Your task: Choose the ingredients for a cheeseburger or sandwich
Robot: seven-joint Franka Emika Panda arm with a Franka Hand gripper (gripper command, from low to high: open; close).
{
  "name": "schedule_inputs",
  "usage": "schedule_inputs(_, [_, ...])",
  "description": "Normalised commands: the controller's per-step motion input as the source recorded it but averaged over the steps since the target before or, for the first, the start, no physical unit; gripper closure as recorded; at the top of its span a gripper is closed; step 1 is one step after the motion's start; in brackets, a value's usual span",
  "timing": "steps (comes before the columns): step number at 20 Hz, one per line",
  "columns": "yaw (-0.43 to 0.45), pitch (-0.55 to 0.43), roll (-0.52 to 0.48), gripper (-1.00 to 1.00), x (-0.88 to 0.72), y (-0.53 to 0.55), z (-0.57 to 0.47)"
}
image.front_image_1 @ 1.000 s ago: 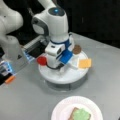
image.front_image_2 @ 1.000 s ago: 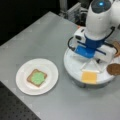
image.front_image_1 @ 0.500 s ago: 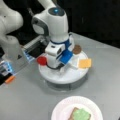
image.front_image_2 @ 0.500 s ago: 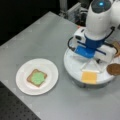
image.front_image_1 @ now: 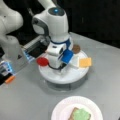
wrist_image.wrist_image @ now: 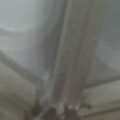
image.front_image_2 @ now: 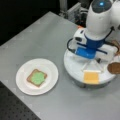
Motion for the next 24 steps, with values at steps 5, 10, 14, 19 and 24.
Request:
schedule_inputs(5, [0.253,-0.109,0.069,-1.00,-0.21,0.04,-0.12])
schedule_inputs(10, [0.210,-0.090,0.060,-1.00,-0.22,0.05,-0.10])
schedule_inputs(14, [0.240,-0.089,0.048,-1.00,-0.22,0.03,-0.07])
schedule_inputs(19, [0.282,-0.098,0.045,-1.00,-0.18,0.02,-0.07])
schedule_inputs(24, [0.296,-0.105,0.028,-1.00,-0.15,0.02,-0.06])
